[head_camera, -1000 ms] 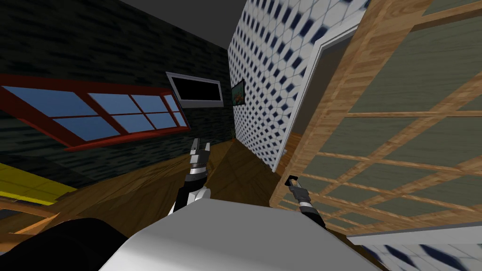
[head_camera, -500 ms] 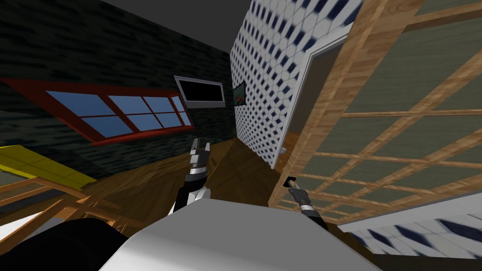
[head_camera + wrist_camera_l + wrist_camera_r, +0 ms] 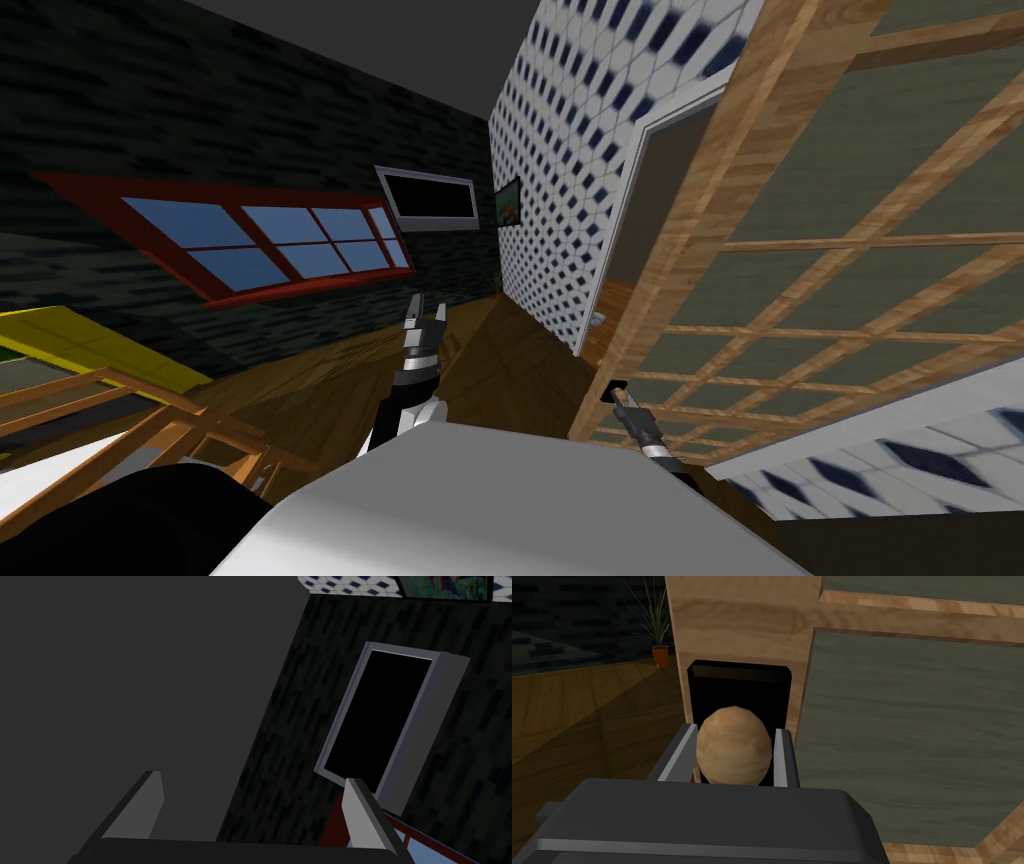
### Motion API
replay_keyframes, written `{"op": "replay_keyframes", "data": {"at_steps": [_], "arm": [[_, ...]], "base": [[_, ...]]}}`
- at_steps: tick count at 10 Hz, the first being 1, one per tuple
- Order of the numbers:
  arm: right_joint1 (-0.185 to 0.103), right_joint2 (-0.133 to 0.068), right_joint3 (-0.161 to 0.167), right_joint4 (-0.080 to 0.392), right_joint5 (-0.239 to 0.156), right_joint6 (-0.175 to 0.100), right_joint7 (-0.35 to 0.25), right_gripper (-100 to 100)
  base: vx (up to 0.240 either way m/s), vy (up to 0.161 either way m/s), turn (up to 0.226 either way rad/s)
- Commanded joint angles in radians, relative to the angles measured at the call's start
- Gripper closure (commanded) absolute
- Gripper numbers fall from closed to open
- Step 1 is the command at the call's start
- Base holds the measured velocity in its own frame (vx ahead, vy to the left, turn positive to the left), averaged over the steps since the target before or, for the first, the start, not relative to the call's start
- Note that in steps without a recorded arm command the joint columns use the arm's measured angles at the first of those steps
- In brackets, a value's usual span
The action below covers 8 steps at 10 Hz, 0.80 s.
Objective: Pull the door open
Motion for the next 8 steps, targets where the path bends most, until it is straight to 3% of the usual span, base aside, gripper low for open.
{"op": "replay_keyframes", "data": {"at_steps": [1, 2, 8], "arm": [[0.032, -0.016, 0.015, -0.017, 0.013, -0.034, -0.008, 100], [0.032, -0.016, 0.015, -0.017, 0.013, -0.034, -0.008, 100], [0.138, -0.067, 0.090, -0.020, 0.077, -0.201, -0.048, 100]], "base": [[-0.002, -0.007, -0.075], [0.002, -0.004, -0.031], [-0.007, -0.026, -0.072]]}}
